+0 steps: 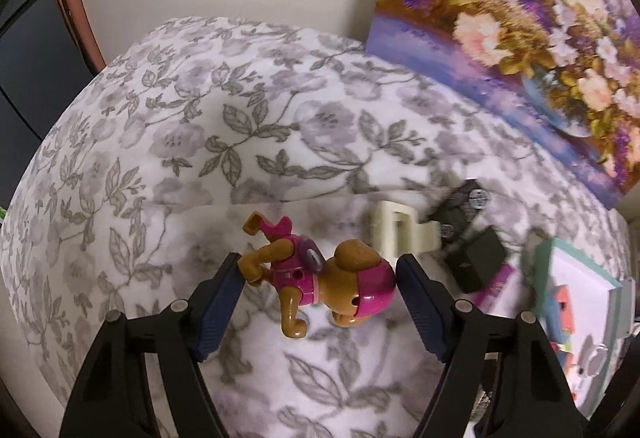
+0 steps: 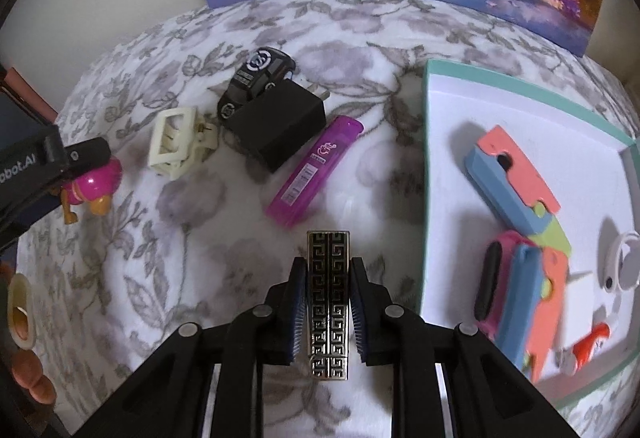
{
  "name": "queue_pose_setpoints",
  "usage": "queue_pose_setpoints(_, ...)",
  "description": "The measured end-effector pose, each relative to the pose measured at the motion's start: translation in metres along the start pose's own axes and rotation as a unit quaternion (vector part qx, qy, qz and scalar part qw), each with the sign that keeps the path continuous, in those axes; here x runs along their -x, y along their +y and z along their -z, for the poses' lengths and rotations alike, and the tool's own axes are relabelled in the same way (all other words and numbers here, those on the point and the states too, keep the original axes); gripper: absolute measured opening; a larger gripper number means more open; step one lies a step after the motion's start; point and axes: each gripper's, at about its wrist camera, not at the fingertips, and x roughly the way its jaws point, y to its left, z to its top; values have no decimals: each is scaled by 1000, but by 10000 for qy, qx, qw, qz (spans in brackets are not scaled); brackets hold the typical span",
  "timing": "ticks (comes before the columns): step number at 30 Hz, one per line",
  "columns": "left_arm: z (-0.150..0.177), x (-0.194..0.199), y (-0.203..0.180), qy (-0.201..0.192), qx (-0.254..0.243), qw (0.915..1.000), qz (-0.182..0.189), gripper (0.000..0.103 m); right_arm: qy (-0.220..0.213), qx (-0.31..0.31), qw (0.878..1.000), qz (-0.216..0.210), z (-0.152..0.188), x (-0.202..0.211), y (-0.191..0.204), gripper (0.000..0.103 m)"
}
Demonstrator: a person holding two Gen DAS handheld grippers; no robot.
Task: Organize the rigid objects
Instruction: 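Carry the toy dog into the tray with the left gripper while the right gripper places the gold case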
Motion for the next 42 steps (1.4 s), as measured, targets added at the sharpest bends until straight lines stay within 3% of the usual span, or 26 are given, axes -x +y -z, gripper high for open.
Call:
queue_pose_setpoints(13, 26, 82, -53, -574, -524, 9963, 367, 78, -626, -433, 9971, -98, 21, 84, -32, 22)
queue_pose_setpoints(25, 55, 113, -91, -783, -930, 9912, 514, 78, -1185, -1069, 9869, -240, 31, 137, -86, 22)
queue_pose_setpoints(31, 66, 113, -119, -712, -1196, 9881, 654, 78, -1376, -1273, 9823, 28, 34, 154, -117, 22)
queue_pose_setpoints(42, 87, 93, -179, -269, -1617, 9798, 1146, 78, -1105, -1922, 9747, 281, 42, 138, -187, 22)
